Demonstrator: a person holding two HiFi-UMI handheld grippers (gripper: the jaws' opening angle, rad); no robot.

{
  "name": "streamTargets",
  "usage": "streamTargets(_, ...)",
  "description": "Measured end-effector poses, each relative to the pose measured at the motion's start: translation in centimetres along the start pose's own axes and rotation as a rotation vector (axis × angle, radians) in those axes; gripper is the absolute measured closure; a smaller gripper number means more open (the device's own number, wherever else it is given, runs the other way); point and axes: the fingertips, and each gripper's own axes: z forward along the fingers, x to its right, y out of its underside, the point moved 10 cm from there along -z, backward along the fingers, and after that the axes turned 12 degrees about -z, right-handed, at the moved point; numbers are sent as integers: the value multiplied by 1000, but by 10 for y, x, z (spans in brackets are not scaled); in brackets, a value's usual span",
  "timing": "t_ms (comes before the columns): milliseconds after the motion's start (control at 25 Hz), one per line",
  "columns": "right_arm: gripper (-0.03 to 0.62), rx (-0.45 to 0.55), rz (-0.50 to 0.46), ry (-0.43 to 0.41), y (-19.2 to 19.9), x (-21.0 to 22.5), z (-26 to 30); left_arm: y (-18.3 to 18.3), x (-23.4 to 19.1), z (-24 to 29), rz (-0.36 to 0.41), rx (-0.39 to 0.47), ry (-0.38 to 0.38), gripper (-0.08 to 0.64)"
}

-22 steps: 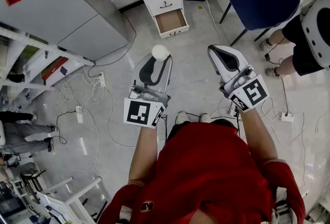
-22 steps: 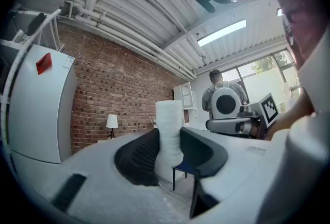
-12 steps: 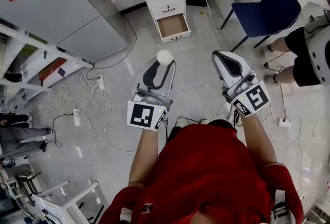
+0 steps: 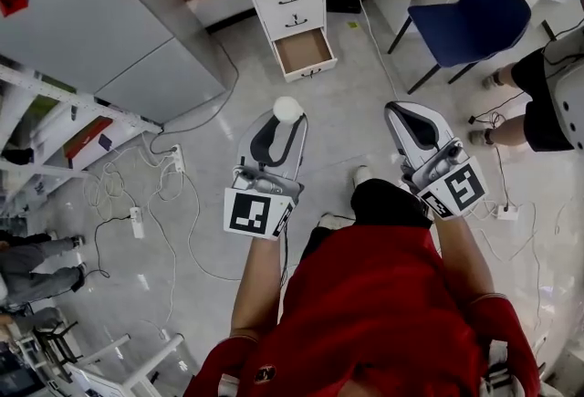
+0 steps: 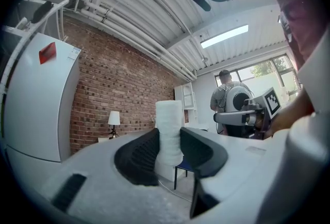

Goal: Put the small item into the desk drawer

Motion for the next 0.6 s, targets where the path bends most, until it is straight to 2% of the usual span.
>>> streamTargets(280,581,16,-10,-13,31,50,40,4,-30,44,19,-20,-32,432)
streamTargets(600,581,43,-2,-86,89,165,135,18,-92,166,38,-68,-84,432)
